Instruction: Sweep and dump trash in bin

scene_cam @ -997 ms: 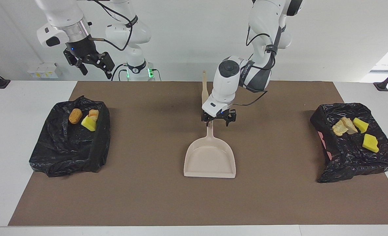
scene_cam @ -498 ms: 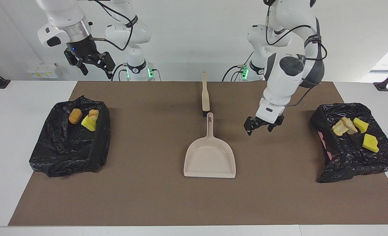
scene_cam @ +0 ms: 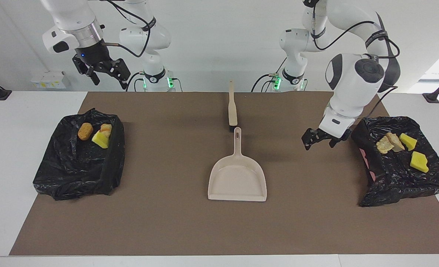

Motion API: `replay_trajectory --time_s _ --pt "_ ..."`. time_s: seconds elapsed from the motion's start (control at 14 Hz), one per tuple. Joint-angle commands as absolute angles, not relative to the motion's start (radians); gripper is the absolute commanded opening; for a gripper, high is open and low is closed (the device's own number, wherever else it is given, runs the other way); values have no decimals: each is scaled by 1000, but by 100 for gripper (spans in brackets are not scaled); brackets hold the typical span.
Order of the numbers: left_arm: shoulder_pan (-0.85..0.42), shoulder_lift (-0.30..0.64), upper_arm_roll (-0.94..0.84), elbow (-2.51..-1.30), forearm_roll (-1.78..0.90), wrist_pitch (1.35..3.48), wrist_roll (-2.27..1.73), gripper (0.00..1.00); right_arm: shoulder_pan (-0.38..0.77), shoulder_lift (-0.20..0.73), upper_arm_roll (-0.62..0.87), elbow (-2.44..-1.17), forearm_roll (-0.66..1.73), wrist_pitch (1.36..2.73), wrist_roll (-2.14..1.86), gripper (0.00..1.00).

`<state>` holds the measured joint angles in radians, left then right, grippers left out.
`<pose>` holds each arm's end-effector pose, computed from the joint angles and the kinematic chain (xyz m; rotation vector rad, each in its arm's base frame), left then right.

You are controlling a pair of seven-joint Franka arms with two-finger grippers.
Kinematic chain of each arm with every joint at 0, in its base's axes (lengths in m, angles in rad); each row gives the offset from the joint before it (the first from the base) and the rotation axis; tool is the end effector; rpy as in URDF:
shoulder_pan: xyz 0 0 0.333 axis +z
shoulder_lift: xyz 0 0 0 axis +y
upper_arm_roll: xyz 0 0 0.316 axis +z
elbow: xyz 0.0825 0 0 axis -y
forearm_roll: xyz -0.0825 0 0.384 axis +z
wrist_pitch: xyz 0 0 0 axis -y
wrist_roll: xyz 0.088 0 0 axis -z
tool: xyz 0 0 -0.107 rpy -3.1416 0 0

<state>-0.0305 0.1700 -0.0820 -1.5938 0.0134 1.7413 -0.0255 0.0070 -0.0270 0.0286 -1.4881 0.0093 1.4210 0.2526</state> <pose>0.6096 -0.0642 0.5292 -3.1375 0.1388 0.0344 0.5299 0.0202 0.6647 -3.1201 0.3380 0.0642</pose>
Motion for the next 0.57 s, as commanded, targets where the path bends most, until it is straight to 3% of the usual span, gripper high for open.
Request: replay_trajectory --time_s 0.0,0.5 --pt "4 112 -89 -1592 0 1677 17 100 3 -35 26 -1494 20 1428 226 100" --pt "41 26 -94 -1583 2 1611 15 100 2 -35 23 -1493 23 1428 226 100"
